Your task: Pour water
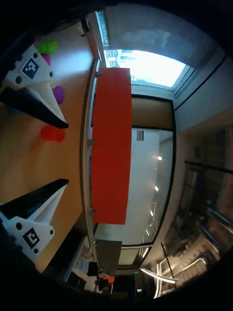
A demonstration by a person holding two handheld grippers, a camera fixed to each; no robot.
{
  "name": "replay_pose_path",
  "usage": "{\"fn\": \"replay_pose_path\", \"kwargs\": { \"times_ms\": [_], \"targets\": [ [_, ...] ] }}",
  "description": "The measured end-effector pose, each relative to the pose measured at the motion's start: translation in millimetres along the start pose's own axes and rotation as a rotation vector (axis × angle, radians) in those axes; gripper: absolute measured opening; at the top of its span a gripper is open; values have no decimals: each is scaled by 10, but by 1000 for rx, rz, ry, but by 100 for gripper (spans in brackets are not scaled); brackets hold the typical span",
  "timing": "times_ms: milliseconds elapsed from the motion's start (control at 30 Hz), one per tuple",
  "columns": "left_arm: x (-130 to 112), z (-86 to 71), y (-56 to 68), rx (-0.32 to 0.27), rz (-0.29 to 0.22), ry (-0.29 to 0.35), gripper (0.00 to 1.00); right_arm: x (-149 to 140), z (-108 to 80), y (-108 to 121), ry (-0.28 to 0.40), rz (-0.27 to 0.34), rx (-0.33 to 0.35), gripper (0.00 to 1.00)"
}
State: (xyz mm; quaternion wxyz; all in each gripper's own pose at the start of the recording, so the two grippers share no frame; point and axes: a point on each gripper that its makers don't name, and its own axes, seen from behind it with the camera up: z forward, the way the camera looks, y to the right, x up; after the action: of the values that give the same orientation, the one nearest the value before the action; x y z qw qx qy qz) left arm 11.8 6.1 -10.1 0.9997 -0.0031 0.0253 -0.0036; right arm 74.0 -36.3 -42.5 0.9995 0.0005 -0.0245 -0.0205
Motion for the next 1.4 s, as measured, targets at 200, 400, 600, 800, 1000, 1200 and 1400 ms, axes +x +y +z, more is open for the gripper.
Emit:
{"fn": "replay_pose_path", "kwargs": {
  "times_ms": [200, 400, 600, 800, 1000, 1200, 1400],
  "targets": [
    [-40, 37, -16, 0, 1, -14, 86, -1, -3, 2, 4, 11, 3, 100],
    [-75, 57, -36, 3, 1, -32, 86, -33, -10, -6, 0, 10, 7, 100],
    [-105, 67, -17, -4, 3, -46, 86, -12, -13, -9, 1, 14, 11, 100],
    [-112, 70, -25, -3, 3, -47, 86, -10, -26, -2, 7, 16, 12, 100],
    [-107, 72, -28, -2, 5, -50, 93, -26, -46, 14, 16, 16, 21, 100],
    [-103, 70, -25, -2, 5, -51, 93, 19, -59, 41, 42, 7, 26, 100],
    [-103, 71, -24, -2, 6, -51, 93, 69, -42, -27, 75, -6, 41, 100]
  ]
}}
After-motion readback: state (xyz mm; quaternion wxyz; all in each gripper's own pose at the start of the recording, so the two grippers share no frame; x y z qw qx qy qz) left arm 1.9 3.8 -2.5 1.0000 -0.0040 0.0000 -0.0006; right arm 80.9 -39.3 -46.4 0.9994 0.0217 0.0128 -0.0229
